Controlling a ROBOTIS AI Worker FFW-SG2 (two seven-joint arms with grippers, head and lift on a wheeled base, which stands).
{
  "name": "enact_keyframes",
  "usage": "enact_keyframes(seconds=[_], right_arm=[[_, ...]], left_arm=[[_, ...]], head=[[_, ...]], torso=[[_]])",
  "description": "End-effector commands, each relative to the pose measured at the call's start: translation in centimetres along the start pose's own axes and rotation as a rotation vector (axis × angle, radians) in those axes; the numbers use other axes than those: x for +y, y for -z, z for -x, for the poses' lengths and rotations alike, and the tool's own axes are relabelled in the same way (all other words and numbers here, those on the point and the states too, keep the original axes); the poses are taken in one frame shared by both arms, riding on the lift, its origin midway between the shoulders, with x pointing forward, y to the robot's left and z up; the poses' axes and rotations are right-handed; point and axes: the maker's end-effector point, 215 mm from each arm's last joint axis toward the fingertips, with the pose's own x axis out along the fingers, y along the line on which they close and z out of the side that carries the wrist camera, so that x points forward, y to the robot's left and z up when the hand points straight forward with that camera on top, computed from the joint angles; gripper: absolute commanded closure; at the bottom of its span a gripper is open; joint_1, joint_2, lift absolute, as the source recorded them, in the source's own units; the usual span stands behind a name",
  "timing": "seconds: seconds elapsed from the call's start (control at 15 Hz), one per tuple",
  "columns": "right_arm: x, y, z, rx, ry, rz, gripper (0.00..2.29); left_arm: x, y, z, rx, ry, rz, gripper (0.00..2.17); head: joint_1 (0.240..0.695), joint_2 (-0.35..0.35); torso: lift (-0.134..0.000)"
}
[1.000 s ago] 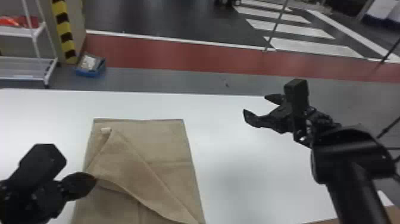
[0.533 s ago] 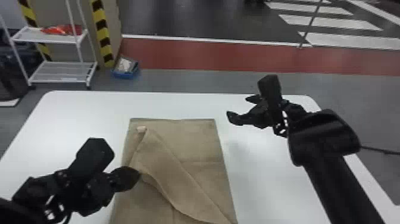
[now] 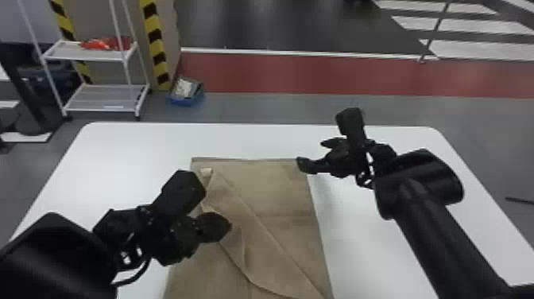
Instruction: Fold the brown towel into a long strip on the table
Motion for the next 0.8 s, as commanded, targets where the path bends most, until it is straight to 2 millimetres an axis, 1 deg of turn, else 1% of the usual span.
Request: enact_keyframes(seconds=[0.0, 0.13, 0.27, 0.47, 0.73], right_arm=[[-0.1, 2.0, -0.3, 0.022, -0.01, -0.042, 0.15], [0.3, 2.8, -0.5, 0.03, -0.025, -0.071, 0.15], [0.6, 2.0, -0.5, -0.005, -0.036, -0.059, 0.15], [0.8, 2.0, -0.7, -0.017, -0.044, -0.064, 0.15], [1.6, 3.0, -0.8, 0.012, -0.078, -0.058, 0.19]], left_arm=[[-0.5, -1.3, -1.1, -0.008, 0.032, -0.022, 2.15], [-0.8, -1.8, -1.7, -0.009, 0.047, -0.035, 2.15], [-1.2, -2.1, -2.1, -0.011, 0.063, -0.041, 2.15], [-1.7, -2.8, -2.7, -0.016, 0.08, -0.058, 2.15], [-1.9, -3.6, -3.3, -0.019, 0.096, -0.075, 2.15]], head=[[0.695, -0.091], [0.695, -0.105], [0.695, -0.12], [0.695, -0.125], [0.695, -0.133]], torso=[[-0.1], [-0.1], [-0.1], [-0.1], [-0.1]])
